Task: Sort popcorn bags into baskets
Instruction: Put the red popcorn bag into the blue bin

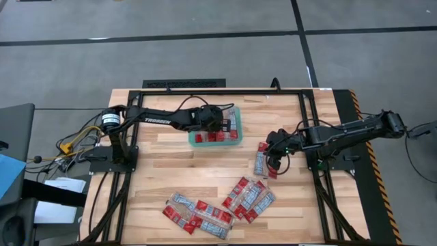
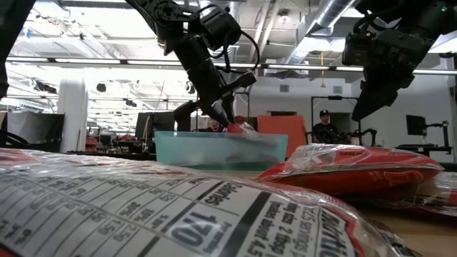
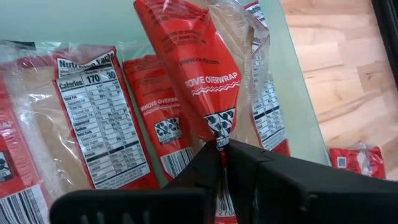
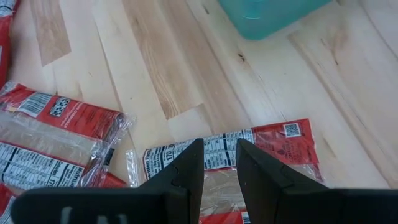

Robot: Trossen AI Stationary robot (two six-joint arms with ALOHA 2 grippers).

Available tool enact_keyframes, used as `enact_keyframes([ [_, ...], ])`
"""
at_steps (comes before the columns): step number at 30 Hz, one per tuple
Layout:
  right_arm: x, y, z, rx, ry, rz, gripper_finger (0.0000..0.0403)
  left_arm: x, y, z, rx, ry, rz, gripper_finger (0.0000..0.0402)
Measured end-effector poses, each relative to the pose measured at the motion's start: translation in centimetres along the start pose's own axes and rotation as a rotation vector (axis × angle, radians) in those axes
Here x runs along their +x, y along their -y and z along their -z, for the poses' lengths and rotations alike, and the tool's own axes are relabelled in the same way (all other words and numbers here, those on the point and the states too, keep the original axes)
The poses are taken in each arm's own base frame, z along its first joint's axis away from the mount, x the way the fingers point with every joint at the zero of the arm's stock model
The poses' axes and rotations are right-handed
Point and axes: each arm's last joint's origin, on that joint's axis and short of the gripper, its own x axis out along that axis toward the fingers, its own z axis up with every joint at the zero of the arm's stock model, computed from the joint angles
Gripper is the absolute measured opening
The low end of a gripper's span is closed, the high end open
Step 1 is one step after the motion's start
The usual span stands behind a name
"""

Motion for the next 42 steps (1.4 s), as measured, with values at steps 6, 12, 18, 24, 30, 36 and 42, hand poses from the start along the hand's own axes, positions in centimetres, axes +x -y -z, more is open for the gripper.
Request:
enact_keyframes([
  [6,0.0,0.0,0.0,0.001,0.003,0.000,0.0118,0.0,0.4,-0.2,-0.007,0.025,0.042,0.0072],
  [12,0.0,0.0,0.0,0.001,0.004,0.000,0.0118,0.0,0.9,-0.6,0.068,0.026,0.112,0.0156],
  [18,0.0,0.0,0.0,0.001,0.004,0.000,0.0118,-2.0,0.6,-2.6,0.215,-0.170,0.276,0.0200],
  [24,0.0,0.0,0.0,-0.001,0.002,0.001,0.0118,-10.1,0.7,-3.3,0.514,-0.274,0.395,0.0191],
  [30,0.0,0.0,0.0,-0.003,0.003,0.001,0.0118,-18.6,0.2,1.6,0.736,-0.497,0.434,0.0188],
  [36,0.0,0.0,0.0,-0.003,0.004,0.000,0.0118,-23.9,0.2,8.3,0.869,-0.591,0.412,0.0222],
  [42,0.0,0.0,0.0,0.000,0.003,-0.001,0.0118,-25.9,0.1,13.2,1.042,-0.522,0.388,0.0279],
])
